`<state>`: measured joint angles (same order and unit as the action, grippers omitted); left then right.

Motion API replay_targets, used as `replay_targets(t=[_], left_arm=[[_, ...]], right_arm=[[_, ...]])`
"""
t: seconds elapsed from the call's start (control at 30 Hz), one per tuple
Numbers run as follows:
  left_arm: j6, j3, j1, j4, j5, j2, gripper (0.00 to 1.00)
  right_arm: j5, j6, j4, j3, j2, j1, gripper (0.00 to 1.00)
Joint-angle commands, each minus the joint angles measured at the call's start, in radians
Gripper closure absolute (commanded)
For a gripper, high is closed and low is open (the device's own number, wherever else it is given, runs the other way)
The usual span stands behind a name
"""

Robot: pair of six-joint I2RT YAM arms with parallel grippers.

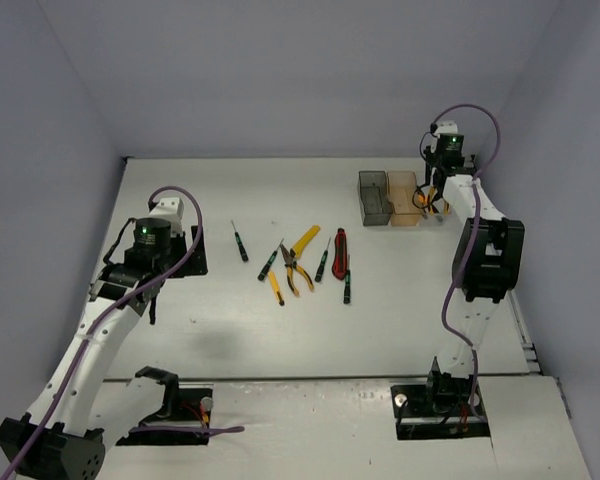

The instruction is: Sort the tools into containers

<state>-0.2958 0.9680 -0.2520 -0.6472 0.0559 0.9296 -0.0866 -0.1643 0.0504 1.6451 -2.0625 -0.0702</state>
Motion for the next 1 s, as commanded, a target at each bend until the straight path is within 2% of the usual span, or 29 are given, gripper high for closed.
replay_targets(t=[0.0,0.57,0.87,0.9,0.97], left_arm=[[0.003,0.005,0.010,0.037,-0.001,0.006,0.19],[0.004,0.005,0.010,0.037,-0.001,0.017,0.19],[0.004,0.005,0.010,0.038,-0.004,0.017,0.19],[0.004,0.005,0.010,0.037,-0.005,0.015,0.19],[0.003,0.005,0.010,0.037,-0.004,0.011,0.19]], right_arm=[[-0.012,-0.034,0.121,0.062,0.024,0.005,1.00],[0.033,-0.012,0.116,0.072,-0.081,0.004,1.00],[0.037,-0.021,0.102,0.077,-0.049,0.003,1.00],[0.035,-0.021,0.101,0.079,-0.048,0.003,0.96],[0.032,-0.021,0.098,0.073,-0.048,0.003,0.78]])
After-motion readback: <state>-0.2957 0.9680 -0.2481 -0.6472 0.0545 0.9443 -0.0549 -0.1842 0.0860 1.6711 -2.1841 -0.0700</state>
